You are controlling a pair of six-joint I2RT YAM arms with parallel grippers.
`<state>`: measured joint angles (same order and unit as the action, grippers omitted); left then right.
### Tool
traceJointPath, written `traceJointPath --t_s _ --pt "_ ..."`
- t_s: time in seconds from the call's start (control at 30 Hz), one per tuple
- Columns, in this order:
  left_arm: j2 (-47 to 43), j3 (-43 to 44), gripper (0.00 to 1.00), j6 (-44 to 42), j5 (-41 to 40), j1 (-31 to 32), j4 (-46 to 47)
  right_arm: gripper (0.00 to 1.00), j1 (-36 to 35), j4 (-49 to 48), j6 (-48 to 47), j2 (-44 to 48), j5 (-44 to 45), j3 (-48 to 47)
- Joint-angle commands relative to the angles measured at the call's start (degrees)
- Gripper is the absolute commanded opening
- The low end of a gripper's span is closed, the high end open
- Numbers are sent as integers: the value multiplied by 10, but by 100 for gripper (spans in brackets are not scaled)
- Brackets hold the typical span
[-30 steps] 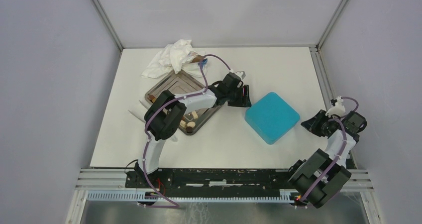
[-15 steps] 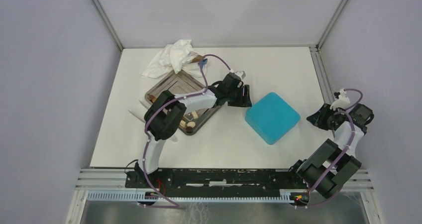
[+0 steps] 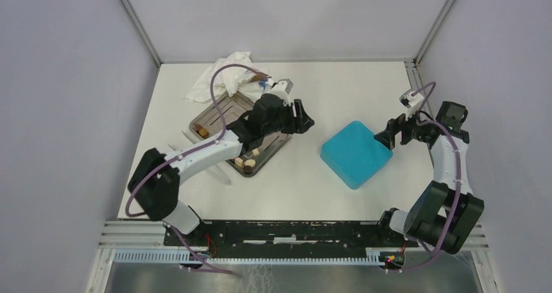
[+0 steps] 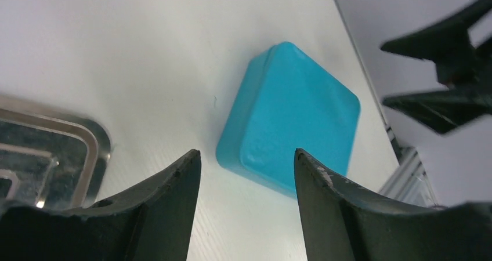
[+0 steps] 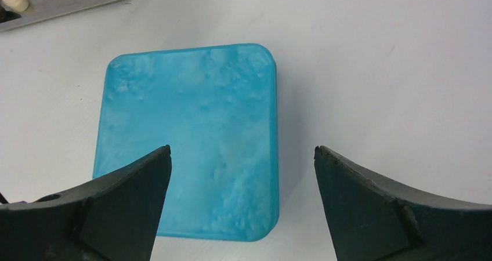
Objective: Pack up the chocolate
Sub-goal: Close the box lid on the packing box.
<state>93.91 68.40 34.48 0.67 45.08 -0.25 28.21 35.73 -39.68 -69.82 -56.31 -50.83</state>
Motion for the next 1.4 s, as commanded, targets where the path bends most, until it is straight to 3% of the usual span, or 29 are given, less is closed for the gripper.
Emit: traceJointPath --t_s 0.0,0.13,0.17,0.23,0.3,0.33,0.5,0.7,1.07,1.37 --pt "-98 -147 63 58 73 6 106 98 -28 -16 -2 -64 49 -65" --pt "-170 -254 56 98 65 39 126 98 -31 -116 74 -69 161 -58" --pt "-177 -272 55 105 57 51 125 94 -32 -143 90 -66 200 -50" --pt "-183 -281 55 115 38 80 121 80 -41 -154 99 -78 261 -53" --pt "-171 -269 54 117 10 112 101 51 -44 -138 108 -104 282 -67" --pt "-161 -260 54 117 -2 126 91 43 -46 -132 110 -116 287 -69" --pt "-87 -232 50 128 -32 157 81 23 -65 -105 105 -165 313 -64" --pt "0 -176 36 136 -40 163 44 21 -76 -89 90 -208 341 -59" --pt "60 -119 31 125 -76 173 -10 18 -113 -27 63 -216 269 -30" --pt "62 -100 29 108 -136 173 -70 18 -184 -30 107 -175 179 22"
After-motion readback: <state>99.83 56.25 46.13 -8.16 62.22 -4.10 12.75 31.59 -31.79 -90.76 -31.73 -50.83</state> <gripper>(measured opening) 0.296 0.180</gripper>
